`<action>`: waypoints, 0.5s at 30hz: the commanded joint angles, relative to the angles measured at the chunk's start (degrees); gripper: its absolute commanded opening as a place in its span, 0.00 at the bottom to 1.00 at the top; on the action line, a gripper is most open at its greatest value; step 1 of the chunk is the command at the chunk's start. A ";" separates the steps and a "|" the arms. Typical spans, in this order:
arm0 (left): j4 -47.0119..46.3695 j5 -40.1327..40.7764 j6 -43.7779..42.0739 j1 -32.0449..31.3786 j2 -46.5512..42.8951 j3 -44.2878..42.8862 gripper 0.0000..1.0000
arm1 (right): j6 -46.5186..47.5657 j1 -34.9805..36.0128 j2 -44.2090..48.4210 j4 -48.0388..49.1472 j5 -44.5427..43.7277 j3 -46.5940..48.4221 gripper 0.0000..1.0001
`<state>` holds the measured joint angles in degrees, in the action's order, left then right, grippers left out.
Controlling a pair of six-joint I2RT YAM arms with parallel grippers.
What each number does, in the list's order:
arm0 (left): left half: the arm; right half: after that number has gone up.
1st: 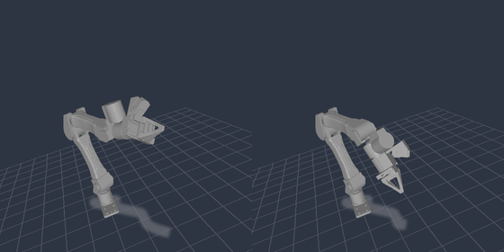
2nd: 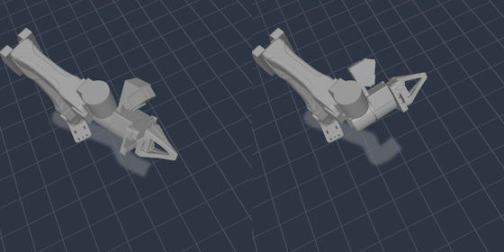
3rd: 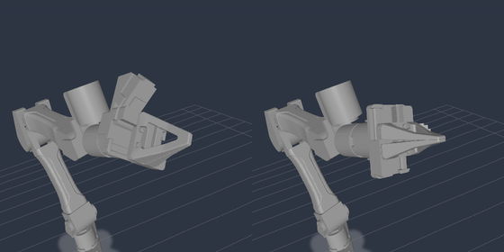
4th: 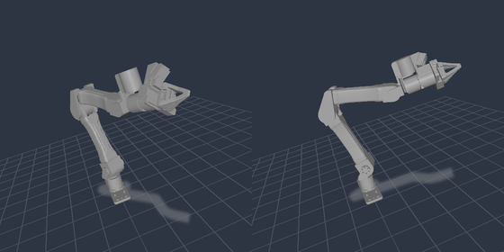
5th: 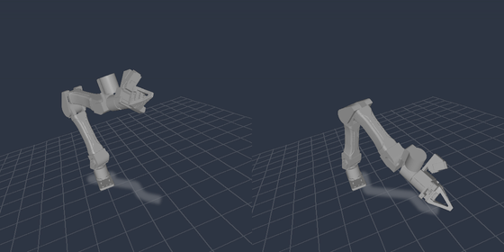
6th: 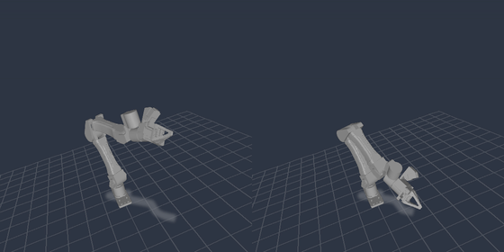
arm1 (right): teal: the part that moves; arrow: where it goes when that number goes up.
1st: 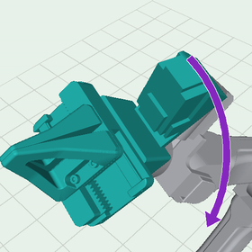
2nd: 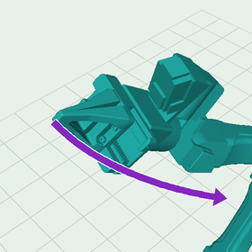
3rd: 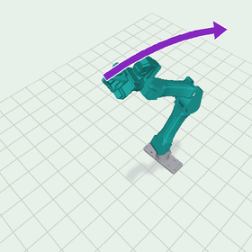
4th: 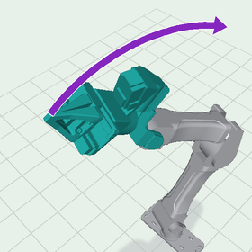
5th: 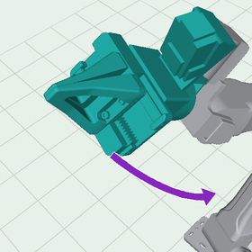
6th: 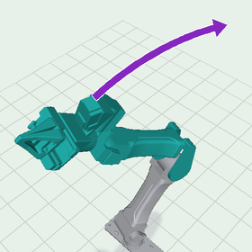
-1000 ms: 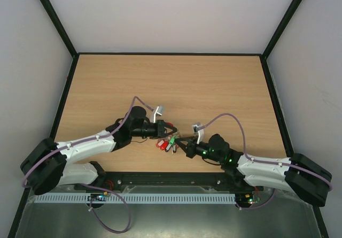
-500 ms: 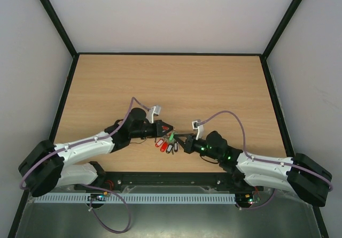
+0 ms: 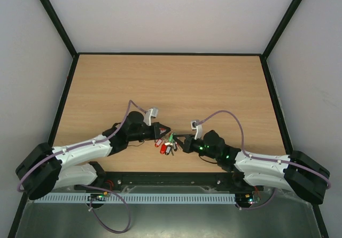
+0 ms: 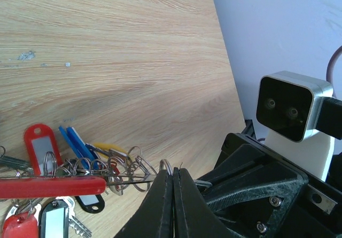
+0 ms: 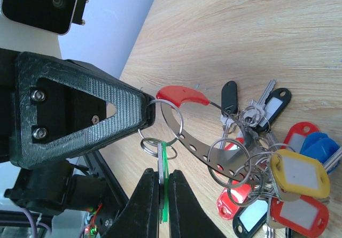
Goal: Remove the keys from the keyring
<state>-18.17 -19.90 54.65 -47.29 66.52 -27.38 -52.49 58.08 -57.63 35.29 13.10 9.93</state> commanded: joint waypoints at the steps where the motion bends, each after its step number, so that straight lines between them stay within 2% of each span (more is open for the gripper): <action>1: -2.51 1.39 0.80 -0.13 -1.95 0.79 0.02 | -1.93 0.04 0.35 0.22 -0.73 0.77 0.02; 10: -3.94 1.54 0.93 -0.14 -3.18 1.70 0.02 | -3.99 0.02 1.38 0.58 -0.94 -0.20 0.02; 15: -8.45 1.53 0.47 -0.10 -3.48 4.10 0.02 | -5.84 0.09 0.96 3.03 1.94 -0.01 0.02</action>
<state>-20.97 -19.03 55.40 -47.33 64.34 -25.45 -56.01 58.08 -57.04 35.44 13.26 9.89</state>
